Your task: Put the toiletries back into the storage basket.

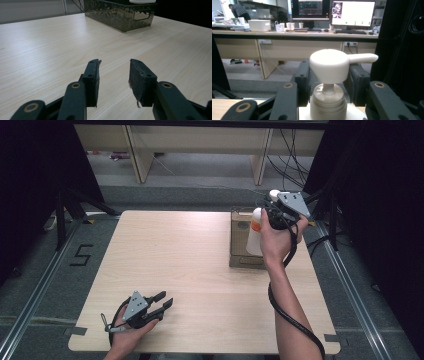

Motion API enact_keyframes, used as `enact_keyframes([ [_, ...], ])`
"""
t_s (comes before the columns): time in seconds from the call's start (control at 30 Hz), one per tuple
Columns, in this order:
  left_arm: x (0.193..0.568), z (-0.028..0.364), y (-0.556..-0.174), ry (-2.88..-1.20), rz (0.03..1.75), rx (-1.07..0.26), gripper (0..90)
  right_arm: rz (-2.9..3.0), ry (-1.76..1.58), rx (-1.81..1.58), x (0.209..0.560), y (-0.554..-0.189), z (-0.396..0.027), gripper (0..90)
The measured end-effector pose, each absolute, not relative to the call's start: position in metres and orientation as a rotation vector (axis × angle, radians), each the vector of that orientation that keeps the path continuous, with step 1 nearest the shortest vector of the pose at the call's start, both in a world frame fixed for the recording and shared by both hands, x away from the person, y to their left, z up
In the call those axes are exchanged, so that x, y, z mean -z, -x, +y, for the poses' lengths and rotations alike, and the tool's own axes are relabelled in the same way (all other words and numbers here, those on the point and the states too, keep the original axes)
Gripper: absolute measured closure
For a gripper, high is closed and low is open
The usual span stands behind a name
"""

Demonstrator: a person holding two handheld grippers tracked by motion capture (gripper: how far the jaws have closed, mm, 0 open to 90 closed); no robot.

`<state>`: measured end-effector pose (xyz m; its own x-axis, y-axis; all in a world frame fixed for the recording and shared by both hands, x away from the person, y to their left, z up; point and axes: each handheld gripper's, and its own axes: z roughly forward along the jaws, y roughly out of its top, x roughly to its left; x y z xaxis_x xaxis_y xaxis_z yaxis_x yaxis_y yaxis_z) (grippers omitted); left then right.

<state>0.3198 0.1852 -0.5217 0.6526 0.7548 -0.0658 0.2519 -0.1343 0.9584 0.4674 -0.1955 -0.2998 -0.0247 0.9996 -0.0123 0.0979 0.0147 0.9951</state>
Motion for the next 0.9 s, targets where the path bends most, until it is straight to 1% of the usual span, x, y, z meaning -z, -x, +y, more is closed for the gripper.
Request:
enact_keyframes([
  [0.9,0.5217,0.1853,-0.3198,-1.697,0.826,-0.531,59.5,1.327,-1.276,-1.158,0.3091,-0.4717,-0.1921,60.2],
])
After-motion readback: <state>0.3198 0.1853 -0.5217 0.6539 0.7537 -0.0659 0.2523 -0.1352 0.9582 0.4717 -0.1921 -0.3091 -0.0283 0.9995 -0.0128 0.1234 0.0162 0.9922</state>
